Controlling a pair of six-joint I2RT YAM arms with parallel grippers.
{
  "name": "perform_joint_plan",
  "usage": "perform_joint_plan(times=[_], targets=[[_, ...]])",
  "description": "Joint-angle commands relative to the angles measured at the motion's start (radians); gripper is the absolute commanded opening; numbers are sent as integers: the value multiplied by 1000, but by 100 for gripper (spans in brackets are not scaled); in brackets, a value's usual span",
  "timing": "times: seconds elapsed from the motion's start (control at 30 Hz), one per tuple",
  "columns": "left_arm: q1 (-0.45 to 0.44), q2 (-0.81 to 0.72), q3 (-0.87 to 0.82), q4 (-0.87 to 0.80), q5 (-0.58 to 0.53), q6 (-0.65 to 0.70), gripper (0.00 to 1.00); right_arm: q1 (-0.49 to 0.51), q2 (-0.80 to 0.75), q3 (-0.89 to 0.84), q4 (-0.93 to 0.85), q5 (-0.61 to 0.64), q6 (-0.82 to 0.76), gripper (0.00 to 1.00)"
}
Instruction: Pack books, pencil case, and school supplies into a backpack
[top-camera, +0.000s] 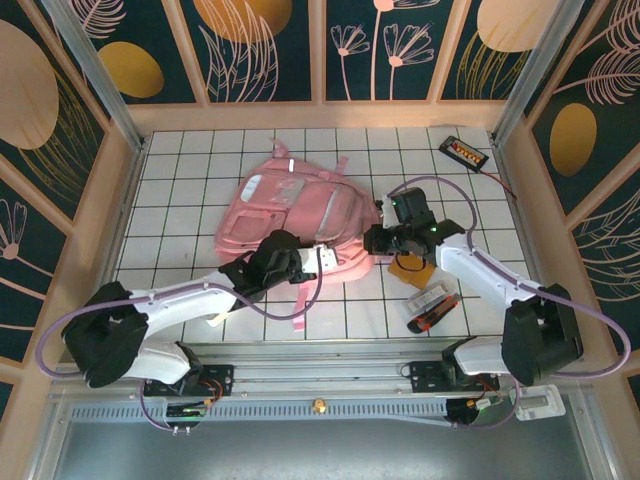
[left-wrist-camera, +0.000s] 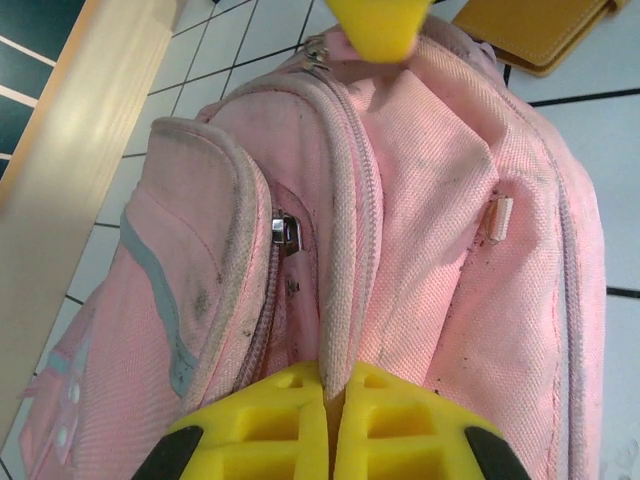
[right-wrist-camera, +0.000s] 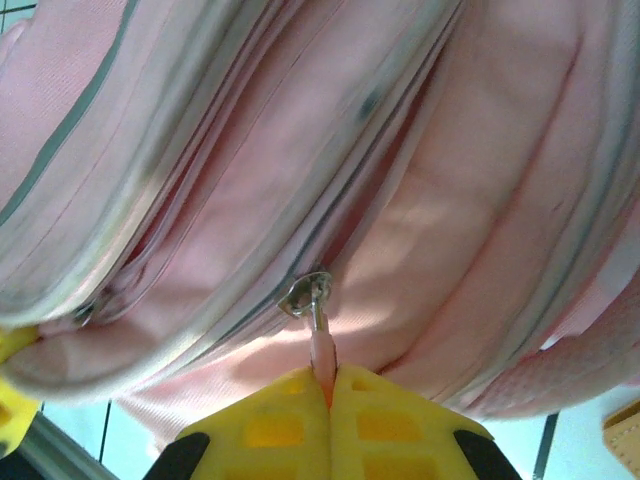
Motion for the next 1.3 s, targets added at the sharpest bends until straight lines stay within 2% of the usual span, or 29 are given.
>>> perform_joint_plan(times=[0.0, 0.23, 0.4, 0.53, 0.63, 0.67, 0.7, 0.77, 0.83, 0.93, 1.07, 1.27], targets=[[30, -56, -30, -23, -33, 29, 0, -48, 47, 49, -39, 110, -16, 0], [126, -29, -19, 78, -83, -19, 0, -27, 51, 19, 14, 42, 17, 0], [201, 124, 130, 98, -99, 42, 0, 41, 11, -91, 165, -6, 146, 0], [296, 240, 277, 84, -10, 21, 0, 142, 68, -119, 319, -4, 266, 0], [344, 272, 334, 42, 58, 31, 1, 203, 164, -77, 429, -41, 343, 0], [349, 263, 329, 27, 67, 43, 26, 223, 200, -49, 452, -54, 356, 0], [350, 244, 308, 26, 62, 52, 45, 242, 235, -17, 462, -63, 358, 0], [350, 188, 240, 37, 61, 65, 59, 266, 291, 46, 451, -69, 349, 0], [350, 119, 178, 40, 60, 62, 63, 279, 329, 88, 445, -84, 344, 0], [351, 12, 89, 33, 121, 41, 70, 285, 358, 112, 448, -109, 341, 0], [343, -74, 39, -8, 203, 2, 70, 280, 351, 109, 424, -95, 319, 0], [287, -86, 28, -75, 229, 42, 67, 233, 317, 69, 376, -97, 269, 0]])
